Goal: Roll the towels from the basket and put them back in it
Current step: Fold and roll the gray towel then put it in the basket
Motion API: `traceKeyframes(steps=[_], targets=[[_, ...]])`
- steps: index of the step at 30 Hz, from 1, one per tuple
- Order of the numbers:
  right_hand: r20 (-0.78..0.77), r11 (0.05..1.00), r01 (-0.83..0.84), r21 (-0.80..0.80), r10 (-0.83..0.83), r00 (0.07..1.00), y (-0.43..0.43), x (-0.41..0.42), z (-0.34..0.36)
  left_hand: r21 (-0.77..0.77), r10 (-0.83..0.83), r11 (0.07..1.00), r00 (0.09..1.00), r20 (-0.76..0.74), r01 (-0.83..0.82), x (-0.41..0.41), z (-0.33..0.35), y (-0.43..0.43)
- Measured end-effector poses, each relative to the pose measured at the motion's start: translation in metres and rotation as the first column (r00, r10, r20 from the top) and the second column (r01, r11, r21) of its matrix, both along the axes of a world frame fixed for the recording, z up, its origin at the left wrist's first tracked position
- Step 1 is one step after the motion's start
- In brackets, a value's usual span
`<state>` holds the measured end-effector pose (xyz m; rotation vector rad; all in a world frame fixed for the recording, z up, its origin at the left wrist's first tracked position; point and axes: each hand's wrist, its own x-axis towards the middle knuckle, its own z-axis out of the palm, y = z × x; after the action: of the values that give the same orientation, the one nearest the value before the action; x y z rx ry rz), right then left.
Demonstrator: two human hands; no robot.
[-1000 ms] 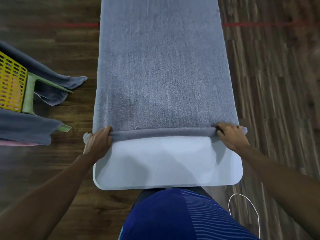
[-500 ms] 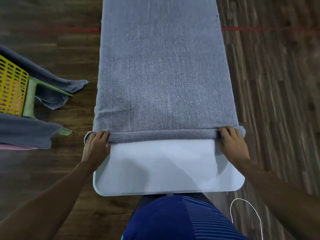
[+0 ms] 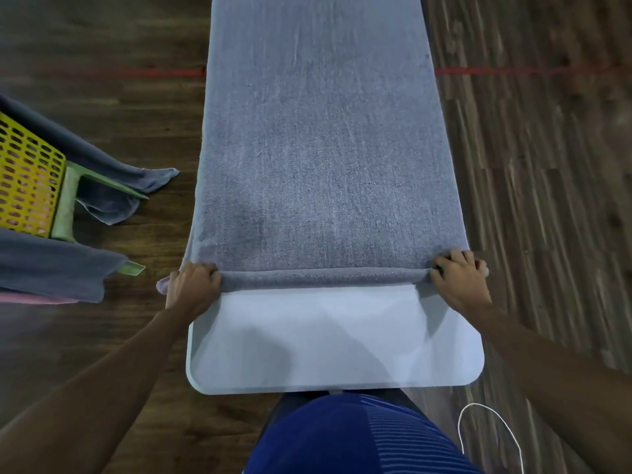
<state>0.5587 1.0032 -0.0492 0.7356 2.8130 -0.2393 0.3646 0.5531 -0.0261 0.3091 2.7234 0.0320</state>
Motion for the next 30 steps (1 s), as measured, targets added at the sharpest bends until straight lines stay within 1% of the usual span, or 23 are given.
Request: traceKeyframes(steps=[3,6,8,10,12,14,15,18,20,23,26,28,30], targets=[[-0.092,0.999,0.019,0.048,-0.015,0.996,-0.004,-0.002,-0.004,0.031,-0.002,1.000,0.994,-0.108,0.006,0.003,-0.008,0.001],[-0.167,0.998,-0.062,-0.020,0.058,0.984,-0.006,-0.004,-0.007,0.138,-0.018,0.989,0.974,-0.227,0.050,0.006,-0.010,0.004],[-0.178,0.996,-0.077,-0.053,0.066,0.982,-0.011,-0.002,-0.004,0.236,-0.072,0.963,0.968,-0.241,0.131,0.008,-0.012,0.006],[-0.159,0.992,-0.119,-0.043,0.111,0.981,-0.016,0.002,-0.003,0.229,-0.159,0.949,0.958,-0.239,0.215,0.013,-0.017,0.004],[-0.152,0.983,-0.183,0.011,0.183,0.971,-0.018,0.008,-0.006,0.162,-0.230,0.950,0.951,-0.205,0.265,0.019,-0.022,0.002],[-0.136,0.981,-0.188,0.039,0.192,0.972,-0.017,0.011,-0.009,0.111,-0.253,0.956,0.954,-0.160,0.272,0.020,-0.022,0.001],[-0.115,0.984,-0.170,0.045,0.174,0.978,-0.016,0.011,-0.009,0.102,-0.247,0.958,0.954,-0.169,0.267,0.019,-0.024,0.000],[-0.106,0.988,-0.137,0.067,0.144,0.984,-0.016,0.008,-0.008,0.104,-0.207,0.969,0.965,-0.159,0.225,0.012,-0.017,0.003],[-0.084,0.986,-0.158,0.057,0.162,0.983,-0.015,0.005,-0.004,0.102,-0.211,0.968,0.964,-0.162,0.229,0.011,-0.012,0.004],[-0.051,0.982,-0.184,0.041,0.186,0.981,-0.012,0.007,0.002,0.116,-0.235,0.962,0.965,-0.113,0.248,0.014,-0.009,0.000],[0.011,0.985,-0.170,0.027,0.169,0.985,-0.010,0.012,0.002,0.117,-0.219,0.969,0.976,-0.019,0.220,0.017,-0.010,-0.005],[0.069,0.988,-0.154,0.020,0.152,0.986,-0.010,0.015,-0.001,0.087,-0.164,0.984,0.985,0.057,0.159,0.018,-0.006,-0.005],[0.078,0.993,-0.121,0.017,0.119,0.990,-0.009,0.017,-0.003,0.091,-0.118,0.990,0.990,0.071,0.111,0.019,-0.005,-0.004]])
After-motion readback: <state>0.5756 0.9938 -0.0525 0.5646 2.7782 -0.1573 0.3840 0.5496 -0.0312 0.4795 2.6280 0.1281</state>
